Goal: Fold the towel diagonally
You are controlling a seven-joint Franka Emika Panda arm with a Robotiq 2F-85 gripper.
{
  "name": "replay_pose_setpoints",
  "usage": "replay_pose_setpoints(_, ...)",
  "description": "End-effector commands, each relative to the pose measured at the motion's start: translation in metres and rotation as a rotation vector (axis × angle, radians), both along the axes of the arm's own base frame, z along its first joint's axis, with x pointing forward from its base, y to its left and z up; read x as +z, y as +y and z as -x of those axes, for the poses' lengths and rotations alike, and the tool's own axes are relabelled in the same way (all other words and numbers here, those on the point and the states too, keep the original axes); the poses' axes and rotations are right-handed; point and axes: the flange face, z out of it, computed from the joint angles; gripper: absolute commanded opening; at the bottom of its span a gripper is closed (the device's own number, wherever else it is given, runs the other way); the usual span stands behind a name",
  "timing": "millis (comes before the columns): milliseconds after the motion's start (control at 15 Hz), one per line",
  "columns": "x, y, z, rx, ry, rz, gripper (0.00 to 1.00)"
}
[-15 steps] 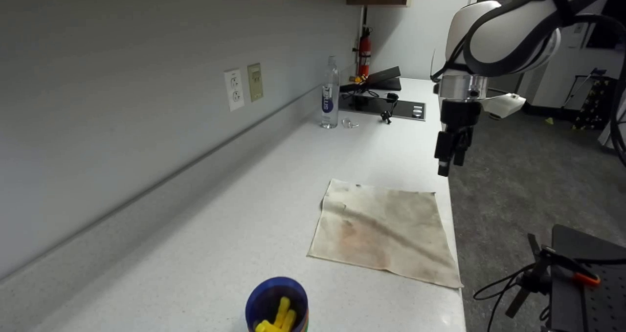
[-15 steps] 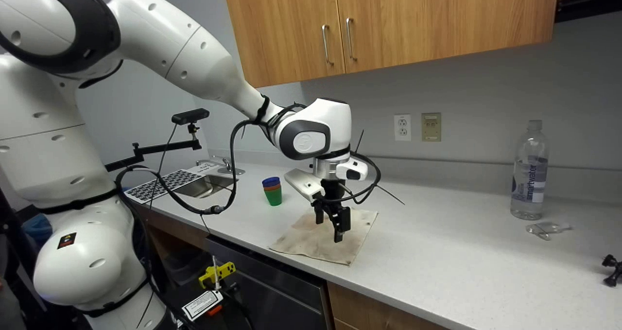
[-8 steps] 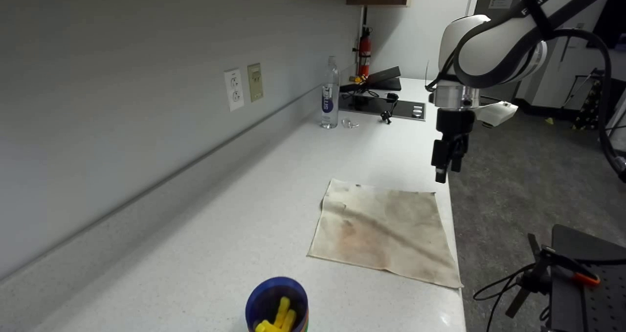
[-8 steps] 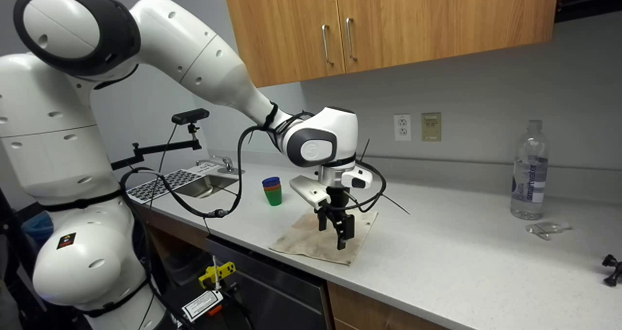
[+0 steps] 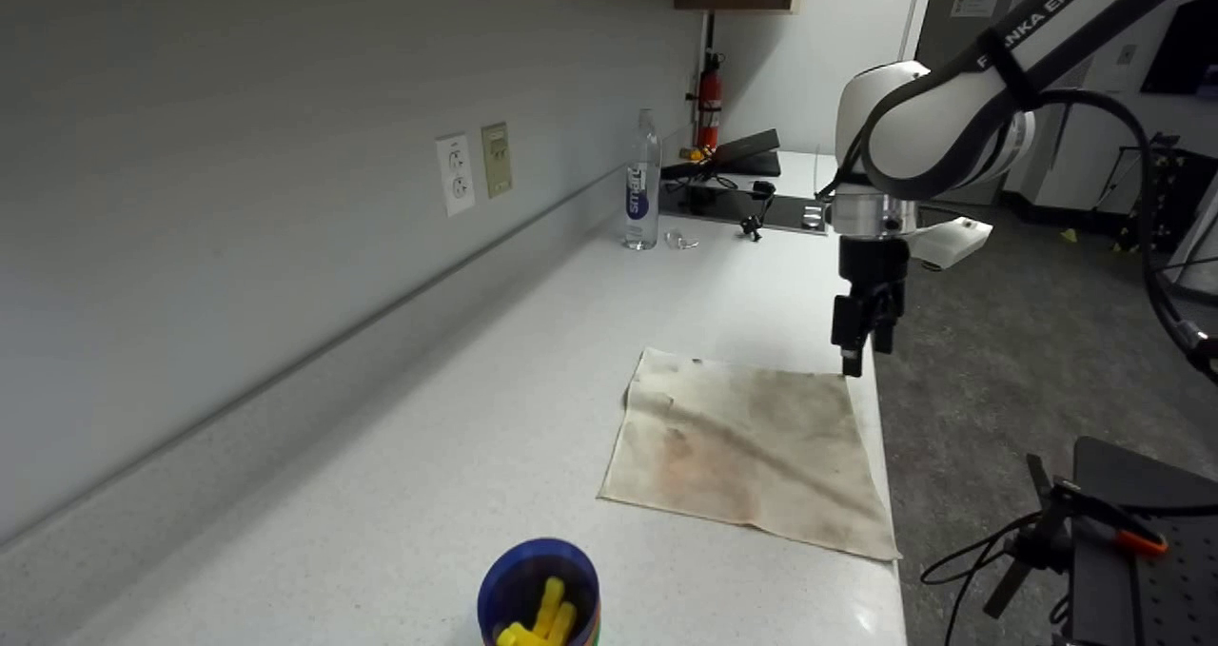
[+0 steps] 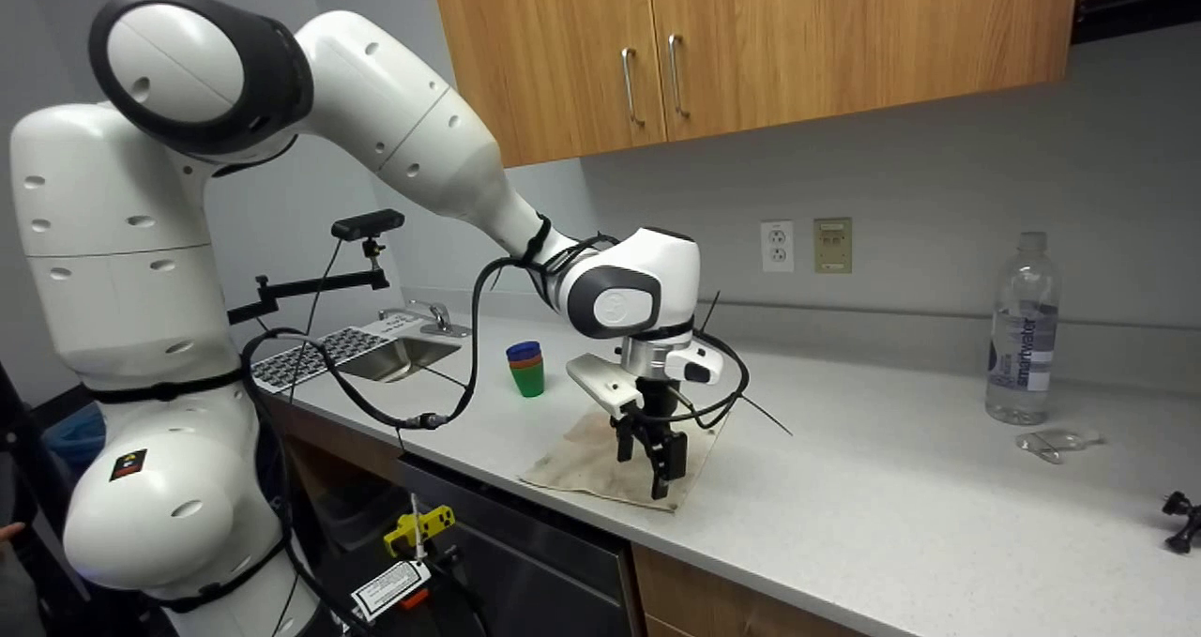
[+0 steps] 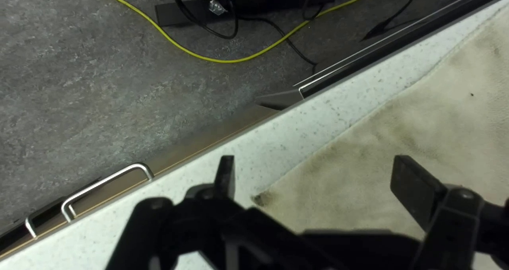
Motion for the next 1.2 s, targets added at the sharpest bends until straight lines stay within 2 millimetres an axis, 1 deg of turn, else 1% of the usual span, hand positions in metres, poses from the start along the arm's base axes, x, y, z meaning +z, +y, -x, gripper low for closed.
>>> replay_pose_setpoints(0, -0.029, -0.001, -0.017, -0.018, 0.024, 0.002, 1.00)
replay_pose_setpoints(133, -0.039, -0.004, -0.024, -0.019, 0.027, 0.003, 1.00)
replay_pose_setpoints(400, -0.049, -0.014, -0.036, -0.031, 0.027, -0.043, 1.00)
replay_pose_setpoints(733, -0.056, -0.020, -0.040, -0.058, 0.015, -0.105, 1.00)
replay_pose_setpoints(800, -0.056, -0.020, -0.040, -0.059, 0.014, -0.113, 0.94)
replay_pose_setpoints(867, -0.058, -0.020, -0.042, -0.059, 0.013, -0.118, 0.92)
replay_pose_setpoints(933, -0.058, -0.020, -0.043, -0.060, 0.012, -0.120, 0.87)
replay_pose_setpoints(1000, -0.058, -0.021, -0.044, -0.063, 0.011, -0.124, 0.91)
replay_pose_setpoints(1067, -0.058, -0.021, -0.045, -0.063, 0.010, -0.129, 0.87)
replay_pose_setpoints(1133, -0.058, -0.020, -0.044, -0.065, 0.010, -0.129, 0.74)
